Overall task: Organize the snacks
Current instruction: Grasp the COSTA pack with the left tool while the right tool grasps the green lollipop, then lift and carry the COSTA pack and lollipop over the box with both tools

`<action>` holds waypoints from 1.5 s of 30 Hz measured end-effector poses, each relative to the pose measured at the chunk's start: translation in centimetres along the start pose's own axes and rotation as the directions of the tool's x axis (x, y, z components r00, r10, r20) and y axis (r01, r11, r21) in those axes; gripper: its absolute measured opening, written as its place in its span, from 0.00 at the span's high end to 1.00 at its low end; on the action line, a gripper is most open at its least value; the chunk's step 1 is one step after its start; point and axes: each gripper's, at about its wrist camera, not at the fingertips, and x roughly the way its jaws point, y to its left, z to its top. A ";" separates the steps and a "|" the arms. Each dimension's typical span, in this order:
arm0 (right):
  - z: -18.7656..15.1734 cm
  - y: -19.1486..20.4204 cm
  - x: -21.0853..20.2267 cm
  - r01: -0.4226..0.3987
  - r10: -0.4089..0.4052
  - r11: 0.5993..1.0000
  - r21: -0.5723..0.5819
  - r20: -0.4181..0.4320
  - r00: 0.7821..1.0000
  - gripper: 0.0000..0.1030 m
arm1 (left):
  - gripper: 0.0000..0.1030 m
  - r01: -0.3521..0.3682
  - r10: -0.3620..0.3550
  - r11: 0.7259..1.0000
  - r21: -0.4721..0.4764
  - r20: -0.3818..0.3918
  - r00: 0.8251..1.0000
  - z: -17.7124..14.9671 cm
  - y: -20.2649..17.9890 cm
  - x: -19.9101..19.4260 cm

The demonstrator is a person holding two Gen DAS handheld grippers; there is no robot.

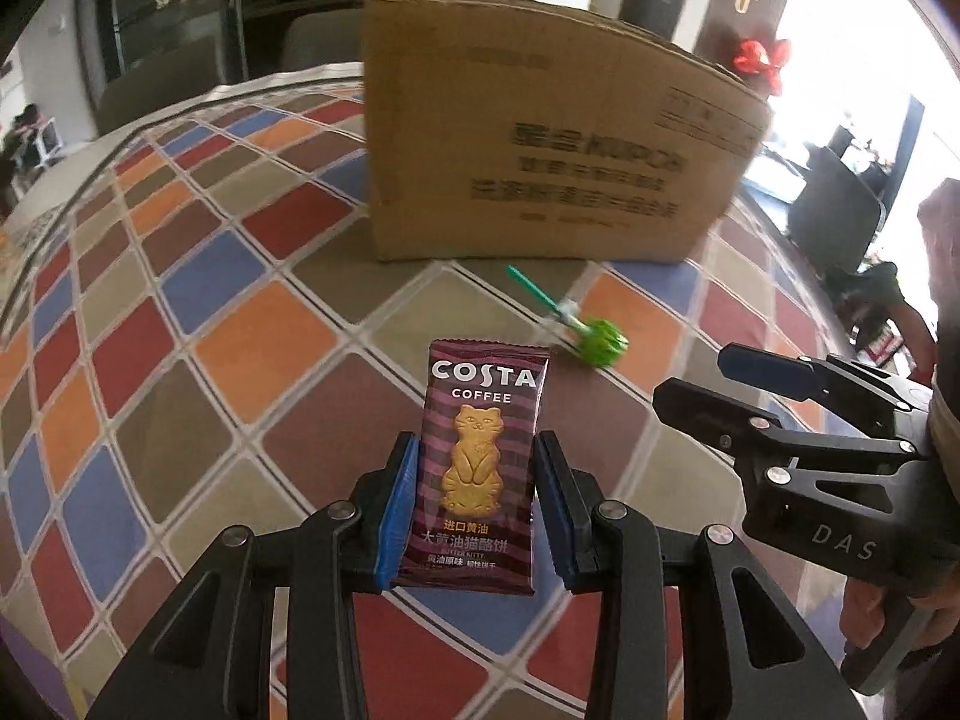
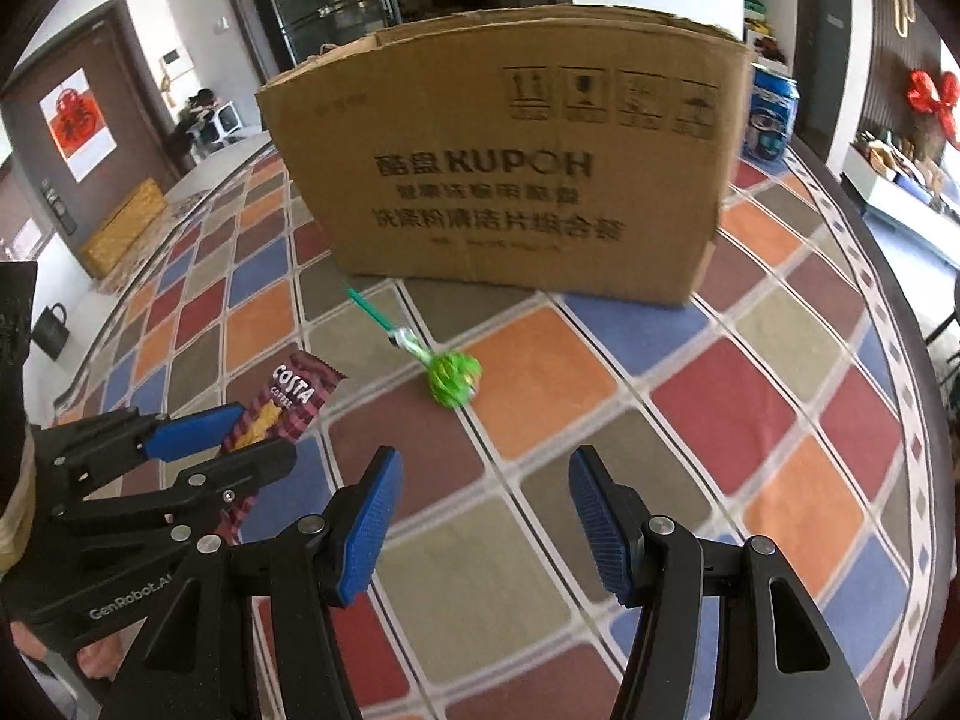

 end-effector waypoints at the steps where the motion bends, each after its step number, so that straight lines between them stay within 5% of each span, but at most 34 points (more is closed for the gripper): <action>1: 0.3 0.2 0.3 -0.004 0.004 1.000 -0.005 0.002 1.000 0.43 | 0.63 -0.017 0.017 1.000 -0.001 0.005 1.000 0.2 0.2 0.1; 15: 3.0 2.0 4.6 -0.014 0.012 0.998 -0.056 -0.042 0.999 0.55 | 0.63 -0.063 0.065 0.996 -0.057 0.037 0.997 2.4 2.0 0.9; 20: 3.2 2.0 5.6 -0.008 0.004 0.998 -0.060 -0.064 0.998 0.72 | 0.63 -0.068 0.070 0.996 -0.062 0.034 0.997 2.7 2.2 1.4; 25: 3.0 1.9 5.9 -0.004 0.001 0.999 -0.051 -0.063 0.998 0.74 | 0.63 -0.065 0.067 0.996 -0.062 0.034 0.997 2.7 2.1 1.5; 45: 3.2 0.2 -2.5 -0.024 0.021 0.999 0.022 0.116 0.993 0.74 | 0.63 -0.020 0.026 0.999 -0.034 0.190 0.982 4.3 -0.1 -5.0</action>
